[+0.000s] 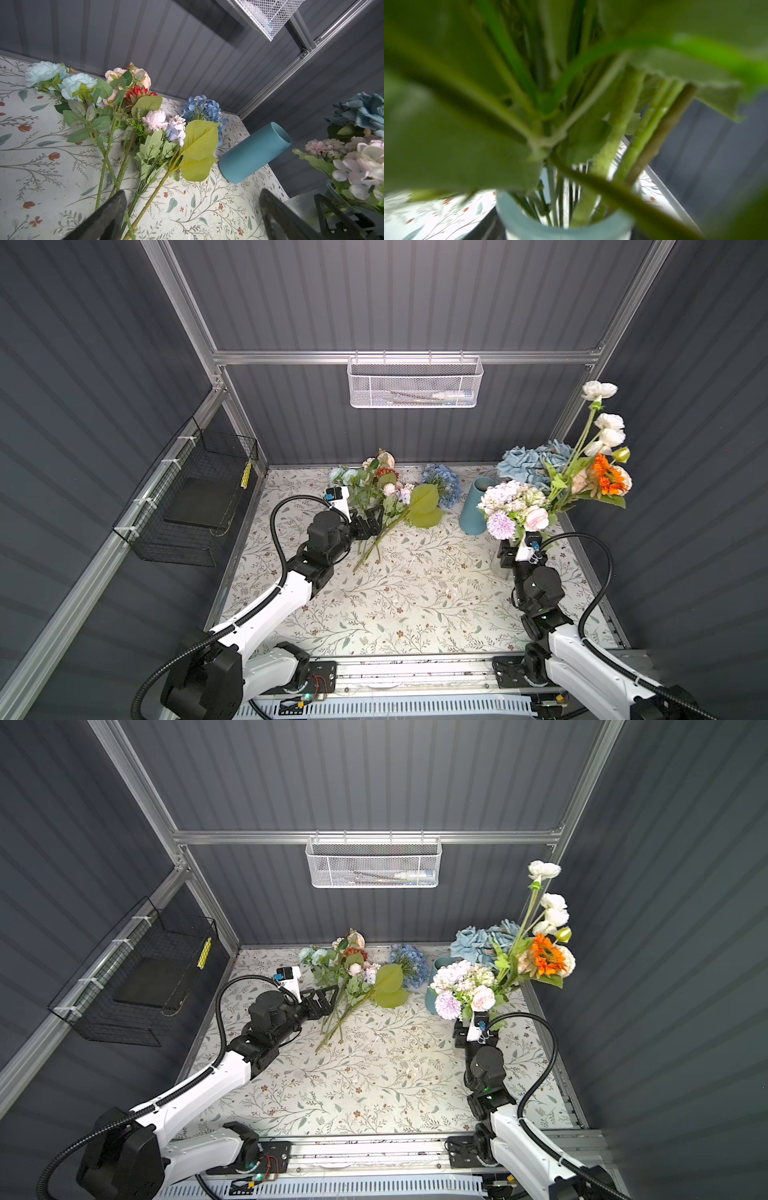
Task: Arrange the flowers into the vase
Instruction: 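Grip the clear glass vase with the right gripper and slide it farther away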
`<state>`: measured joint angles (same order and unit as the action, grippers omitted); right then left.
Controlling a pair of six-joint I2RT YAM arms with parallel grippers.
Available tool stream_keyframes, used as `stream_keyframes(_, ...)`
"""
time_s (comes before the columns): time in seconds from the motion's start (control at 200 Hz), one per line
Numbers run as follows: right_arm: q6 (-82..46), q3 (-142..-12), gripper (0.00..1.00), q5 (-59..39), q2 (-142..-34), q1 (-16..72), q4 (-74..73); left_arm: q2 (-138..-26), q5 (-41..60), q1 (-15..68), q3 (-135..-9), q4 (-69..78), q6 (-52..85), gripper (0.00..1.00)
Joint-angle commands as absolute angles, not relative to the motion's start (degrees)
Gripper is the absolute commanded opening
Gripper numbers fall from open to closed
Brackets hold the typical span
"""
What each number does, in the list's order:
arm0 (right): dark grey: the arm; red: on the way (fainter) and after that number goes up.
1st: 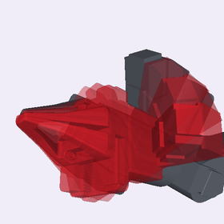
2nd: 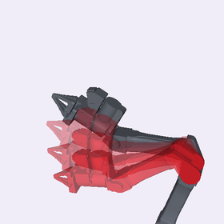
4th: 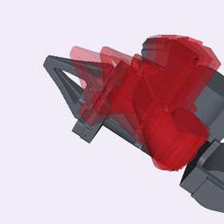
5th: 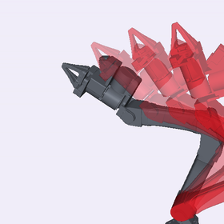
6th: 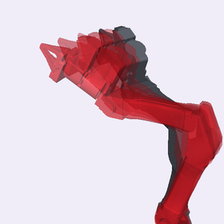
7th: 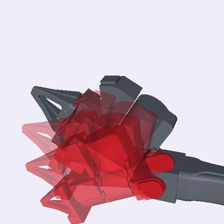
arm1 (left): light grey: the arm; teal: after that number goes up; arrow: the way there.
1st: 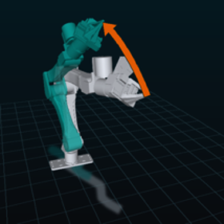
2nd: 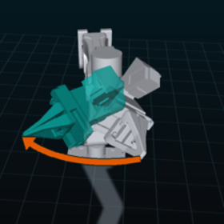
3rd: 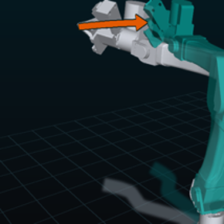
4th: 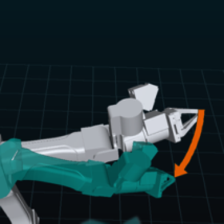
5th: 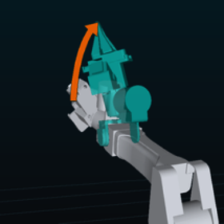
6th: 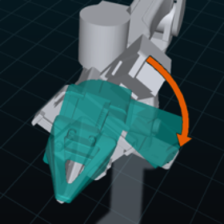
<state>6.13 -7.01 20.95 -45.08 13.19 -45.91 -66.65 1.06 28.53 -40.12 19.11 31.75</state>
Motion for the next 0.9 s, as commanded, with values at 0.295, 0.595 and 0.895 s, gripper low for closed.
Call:
stream_keyframes(0.295,3.50,-24.80,0.25,5.97,-69.80,-1.80,-71.08,-67.31,1.23,28.32,-40.42,19.66,30.99,0.99)
stream_keyframes(0.595,3.95,-40.59,0.26,2.06,-93.15,-3.76,-83.78,-68.34,-0.04,28.22,-42.19,17.69,30.06,0.99)
stream_keyframes(0.895,2.53,-48.70,0.27,0.00,-103.88,-4.53,-82.97,-68.11,-2.15,28.26,-42.31,17.01,29.61,0.99)
